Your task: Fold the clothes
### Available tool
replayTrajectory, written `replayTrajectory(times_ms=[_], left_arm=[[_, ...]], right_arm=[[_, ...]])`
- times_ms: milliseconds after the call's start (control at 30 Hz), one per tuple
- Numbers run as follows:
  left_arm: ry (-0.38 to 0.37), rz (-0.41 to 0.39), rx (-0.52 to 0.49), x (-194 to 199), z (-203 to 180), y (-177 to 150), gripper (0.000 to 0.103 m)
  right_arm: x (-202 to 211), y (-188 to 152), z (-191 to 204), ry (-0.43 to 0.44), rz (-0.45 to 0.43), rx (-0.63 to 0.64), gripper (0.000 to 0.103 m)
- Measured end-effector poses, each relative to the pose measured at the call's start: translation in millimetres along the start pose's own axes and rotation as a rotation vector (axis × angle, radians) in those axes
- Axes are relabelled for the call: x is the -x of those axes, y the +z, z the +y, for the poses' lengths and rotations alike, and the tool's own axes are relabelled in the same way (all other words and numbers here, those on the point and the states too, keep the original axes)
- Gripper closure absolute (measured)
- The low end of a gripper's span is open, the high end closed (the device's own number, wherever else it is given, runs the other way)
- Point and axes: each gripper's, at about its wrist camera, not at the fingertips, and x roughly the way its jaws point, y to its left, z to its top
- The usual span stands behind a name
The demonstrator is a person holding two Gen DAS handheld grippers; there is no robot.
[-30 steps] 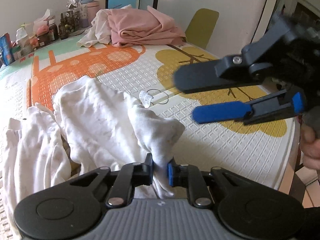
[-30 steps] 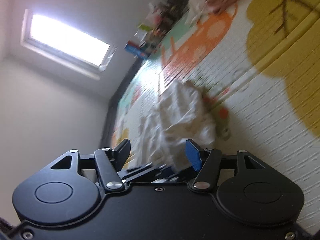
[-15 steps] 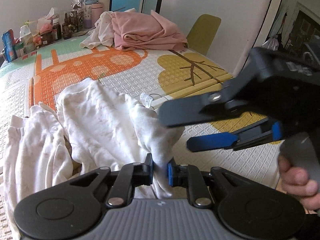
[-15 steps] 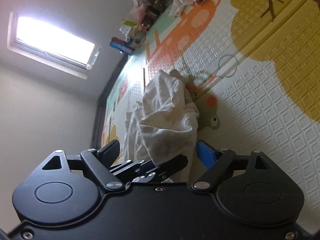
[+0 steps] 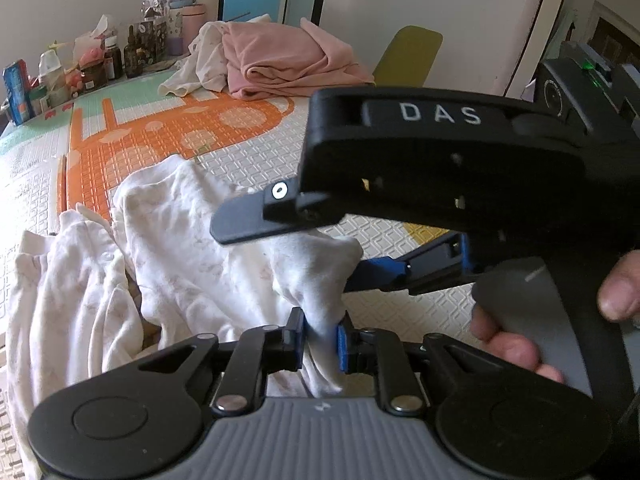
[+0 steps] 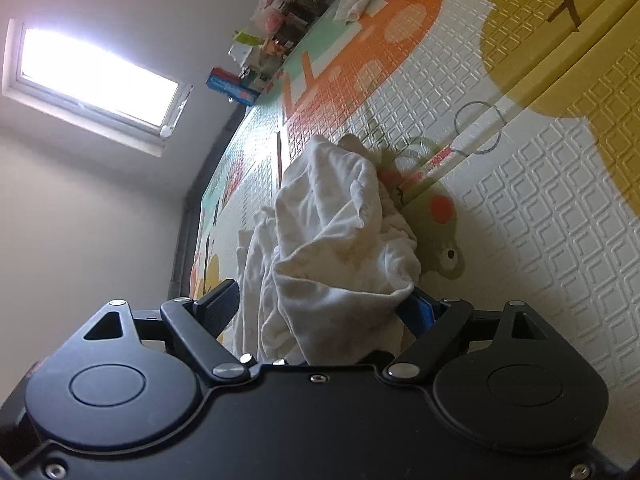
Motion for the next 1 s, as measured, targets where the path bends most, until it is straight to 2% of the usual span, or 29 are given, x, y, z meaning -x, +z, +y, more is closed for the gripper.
replayTrajectory(times_ms=[133, 333, 533, 667, 800, 900, 1000], left_arm=[[0.009, -0.018, -0.008, 7.7, -2.1, -0.1, 0.08], [0.039, -0.071, 0.016, 29.1, 5.0, -2.4, 0.061], [0.129, -0.106, 0.081, 43.2, 28.6, -5.9, 0.06], [0.185, -0.095, 0.147, 44.8, 49.2, -8.7, 0.06], [0.197, -0.085, 0.197, 43.8, 64.4, -13.3, 0.06], [0.222, -0.091, 0.196, 39.7, 65.2, -10.6, 0.06], [0.251, -0.1, 0.186, 34.8, 63.5, -6.4, 0.06]], right_arm=[[0.2, 0.8, -4.3, -0.007, -0.019, -0.024, 0.027], [4.1, 1.2, -21.5, 0.001, -0.025, -0.099, 0.042], [7.8, -0.5, -32.6, -0.01, -0.03, -0.125, 0.048], [11.4, -0.3, -38.1, -0.023, -0.039, -0.133, 0.058], [13.6, 0.7, -45.0, -0.045, -0.029, -0.131, 0.074], [13.6, 1.3, -51.4, -0.056, -0.017, -0.137, 0.081], [13.3, 2.1, -57.8, -0.082, -0.014, -0.15, 0.084]])
